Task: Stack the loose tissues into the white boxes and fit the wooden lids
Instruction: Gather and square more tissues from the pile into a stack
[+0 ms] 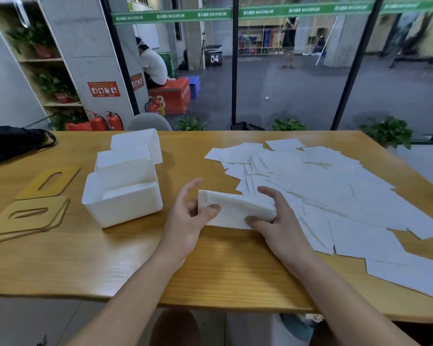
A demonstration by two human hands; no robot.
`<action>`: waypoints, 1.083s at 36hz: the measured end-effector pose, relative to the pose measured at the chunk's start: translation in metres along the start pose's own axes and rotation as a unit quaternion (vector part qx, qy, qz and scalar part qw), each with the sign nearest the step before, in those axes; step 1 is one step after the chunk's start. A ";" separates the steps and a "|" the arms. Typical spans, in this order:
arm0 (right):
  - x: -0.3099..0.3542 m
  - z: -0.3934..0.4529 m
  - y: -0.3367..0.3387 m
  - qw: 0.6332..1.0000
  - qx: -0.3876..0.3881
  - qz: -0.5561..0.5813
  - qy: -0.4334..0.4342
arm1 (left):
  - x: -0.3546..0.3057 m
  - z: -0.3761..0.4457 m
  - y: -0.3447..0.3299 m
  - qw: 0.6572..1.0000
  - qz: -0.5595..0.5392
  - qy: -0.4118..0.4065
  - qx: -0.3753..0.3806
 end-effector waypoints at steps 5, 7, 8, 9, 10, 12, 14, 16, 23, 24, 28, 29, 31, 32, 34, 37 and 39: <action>-0.005 -0.003 -0.006 1.000 0.025 -0.004 -0.013 | 0.010 -0.013 -0.003 1.000 0.018 0.022 0.004; -0.007 -0.003 -0.010 0.999 0.030 -0.004 -0.015 | 0.011 -0.015 -0.005 0.999 0.019 0.032 0.007; -0.007 -0.003 -0.012 0.999 0.034 0.004 -0.021 | 0.010 -0.016 -0.007 0.999 0.014 0.036 0.006; -0.007 -0.002 -0.014 0.999 0.038 0.011 -0.025 | 0.009 -0.017 -0.008 0.999 0.011 0.037 0.006; -0.006 -0.003 -0.016 0.999 0.042 0.018 -0.026 | 0.009 -0.018 -0.010 0.999 0.013 0.036 0.005; -0.004 -0.003 -0.016 0.998 0.043 0.040 -0.029 | 0.007 -0.020 -0.012 0.999 0.025 0.027 0.001; -0.002 -0.003 -0.014 0.997 0.034 0.056 -0.029 | 0.008 -0.020 -0.012 0.999 0.032 0.023 -0.009; -0.001 -0.004 -0.010 0.998 0.022 0.056 -0.025 | 0.011 -0.020 -0.011 0.999 0.028 0.030 -0.016; 0.003 -0.009 -0.019 0.998 0.004 0.057 0.004 | 0.009 -0.027 -0.025 0.999 0.036 0.012 -0.035; 0.002 -0.008 -0.019 0.998 -0.014 0.064 0.000 | 0.008 -0.028 -0.024 0.998 0.030 0.011 -0.045; -0.003 -0.007 -0.024 0.998 -0.060 0.032 -0.012 | 0.007 -0.030 -0.026 0.998 0.037 0.007 -0.053; -0.003 -0.007 -0.026 0.997 -0.070 0.012 -0.007 | 0.006 -0.031 -0.028 0.998 0.044 0.000 -0.055; -0.002 -0.005 -0.029 0.996 -0.092 0.000 0.000 | 0.004 -0.032 -0.030 0.996 0.047 -0.010 -0.073; -0.002 -0.004 -0.029 0.995 -0.100 0.007 0.001 | 0.003 -0.033 -0.029 0.995 0.043 -0.013 -0.088; -0.001 -0.004 -0.027 0.994 -0.108 0.031 -0.001 | 0.005 -0.032 -0.024 0.993 0.035 -0.018 -0.108; -0.003 -0.006 -0.028 0.995 -0.094 0.039 -0.016 | 0.007 -0.034 -0.020 0.995 0.039 -0.009 -0.095; -0.002 -0.007 -0.031 0.995 -0.084 0.043 -0.025 | 0.006 -0.034 -0.021 0.996 0.039 -0.007 -0.083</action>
Point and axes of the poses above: each hand's wrist, its own z-axis towards the middle knuckle, its own y-axis out of the back of the hand, x = y × z, the point moved 3 cm from there along z, towards the middle knuckle, and after that the axes turned 9 degrees about -x, right-handed, at the moved point
